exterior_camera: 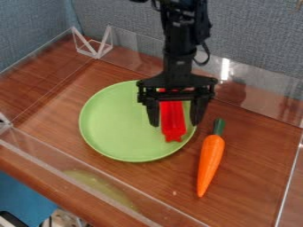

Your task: Put the red object on the left side

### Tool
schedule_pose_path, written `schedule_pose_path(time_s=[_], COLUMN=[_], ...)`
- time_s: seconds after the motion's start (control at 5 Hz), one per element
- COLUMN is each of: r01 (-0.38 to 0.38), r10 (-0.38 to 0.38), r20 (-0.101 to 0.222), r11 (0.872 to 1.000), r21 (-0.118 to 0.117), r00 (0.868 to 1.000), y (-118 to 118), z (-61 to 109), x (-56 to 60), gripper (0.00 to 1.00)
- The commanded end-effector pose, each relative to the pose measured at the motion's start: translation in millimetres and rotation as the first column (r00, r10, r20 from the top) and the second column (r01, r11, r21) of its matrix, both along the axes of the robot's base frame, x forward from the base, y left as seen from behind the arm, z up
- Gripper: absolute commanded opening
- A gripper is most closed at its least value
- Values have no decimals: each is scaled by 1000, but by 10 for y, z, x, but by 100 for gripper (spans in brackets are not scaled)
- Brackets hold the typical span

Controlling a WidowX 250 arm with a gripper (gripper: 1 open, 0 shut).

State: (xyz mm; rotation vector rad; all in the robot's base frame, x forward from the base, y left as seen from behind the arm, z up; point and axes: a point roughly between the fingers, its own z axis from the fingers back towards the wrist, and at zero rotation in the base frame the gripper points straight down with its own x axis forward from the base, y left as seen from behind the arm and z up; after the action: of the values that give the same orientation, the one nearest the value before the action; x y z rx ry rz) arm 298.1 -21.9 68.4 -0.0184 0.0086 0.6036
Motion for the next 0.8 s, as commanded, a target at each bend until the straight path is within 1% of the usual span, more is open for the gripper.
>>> schedule_pose_path(time_s=[0.0,0.6], r01=[-8,-40], r10=[7,39], r20=[58,44], r11=[1000,999], r21=[8,28], r00=[998,998], y=[-3,68], z=[146,-79], x=[31,50], gripper=[100,100])
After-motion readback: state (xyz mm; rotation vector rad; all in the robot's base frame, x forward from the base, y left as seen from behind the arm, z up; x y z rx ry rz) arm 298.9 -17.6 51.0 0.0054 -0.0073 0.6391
